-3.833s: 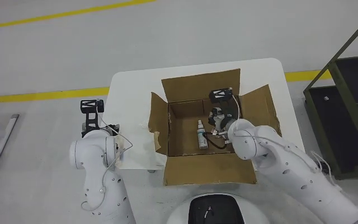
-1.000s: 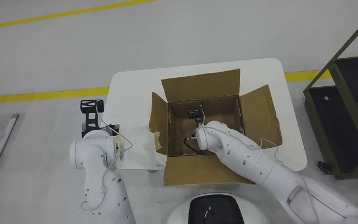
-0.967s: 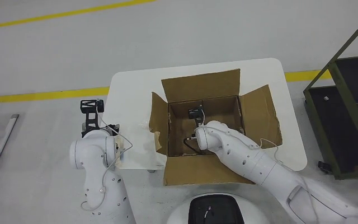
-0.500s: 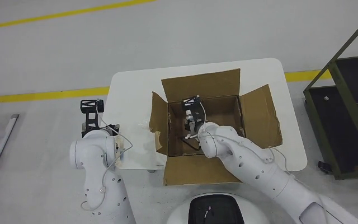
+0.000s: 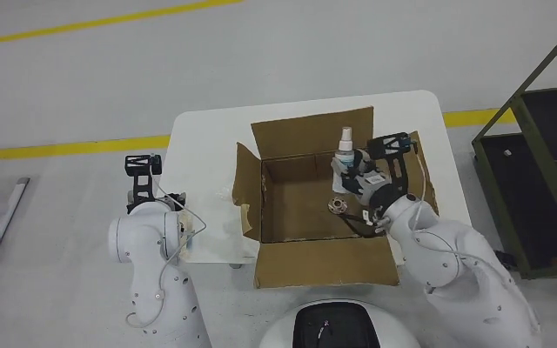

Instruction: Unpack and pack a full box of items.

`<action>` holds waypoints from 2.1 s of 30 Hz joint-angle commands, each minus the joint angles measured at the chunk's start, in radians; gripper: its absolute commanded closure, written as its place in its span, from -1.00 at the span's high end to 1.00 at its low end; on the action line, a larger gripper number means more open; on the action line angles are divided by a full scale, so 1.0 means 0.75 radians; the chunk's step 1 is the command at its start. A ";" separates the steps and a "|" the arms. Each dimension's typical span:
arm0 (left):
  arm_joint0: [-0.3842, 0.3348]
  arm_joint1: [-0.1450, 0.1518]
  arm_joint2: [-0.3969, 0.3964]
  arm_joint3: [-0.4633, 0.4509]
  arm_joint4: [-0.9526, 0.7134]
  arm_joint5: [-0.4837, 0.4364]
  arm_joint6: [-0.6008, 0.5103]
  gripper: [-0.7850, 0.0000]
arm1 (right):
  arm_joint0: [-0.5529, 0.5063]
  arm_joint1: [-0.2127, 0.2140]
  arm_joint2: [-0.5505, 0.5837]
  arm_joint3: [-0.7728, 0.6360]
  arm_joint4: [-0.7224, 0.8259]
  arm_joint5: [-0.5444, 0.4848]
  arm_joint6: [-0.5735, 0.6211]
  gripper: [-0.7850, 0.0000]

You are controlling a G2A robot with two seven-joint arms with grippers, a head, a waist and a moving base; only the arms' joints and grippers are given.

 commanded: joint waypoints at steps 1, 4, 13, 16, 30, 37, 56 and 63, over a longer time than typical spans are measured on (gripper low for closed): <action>0.000 0.000 0.000 0.000 0.000 0.000 0.000 1.00 | -0.021 -0.001 0.022 0.001 0.076 -0.024 -0.041 -1.00; 0.000 0.000 0.000 0.000 0.000 0.000 0.000 1.00 | -0.021 -0.001 0.022 0.001 0.076 -0.024 -0.041 -1.00; 0.000 0.000 0.000 0.000 0.000 0.000 0.000 1.00 | -0.026 0.001 0.030 0.002 0.028 -0.022 -0.065 -1.00; 0.000 0.000 0.000 0.000 0.000 0.000 0.000 1.00 | -0.034 0.008 0.108 -0.058 -0.110 0.072 -0.114 -1.00; 0.000 0.000 0.000 0.000 0.000 0.000 0.000 1.00 | -0.343 0.073 0.866 -0.161 -0.256 -0.045 0.300 -1.00; 0.000 0.000 0.000 0.000 0.000 0.000 0.000 1.00 | -0.448 0.073 0.676 -0.019 -0.381 -0.111 0.355 -1.00; 0.000 0.000 0.000 0.000 0.000 0.000 0.000 1.00 | -0.339 0.083 0.465 0.219 -0.508 -0.210 0.517 -0.58; 0.000 0.000 0.000 0.000 0.000 0.000 0.000 1.00 | -0.294 0.086 0.434 0.270 -0.544 -0.206 0.537 -0.06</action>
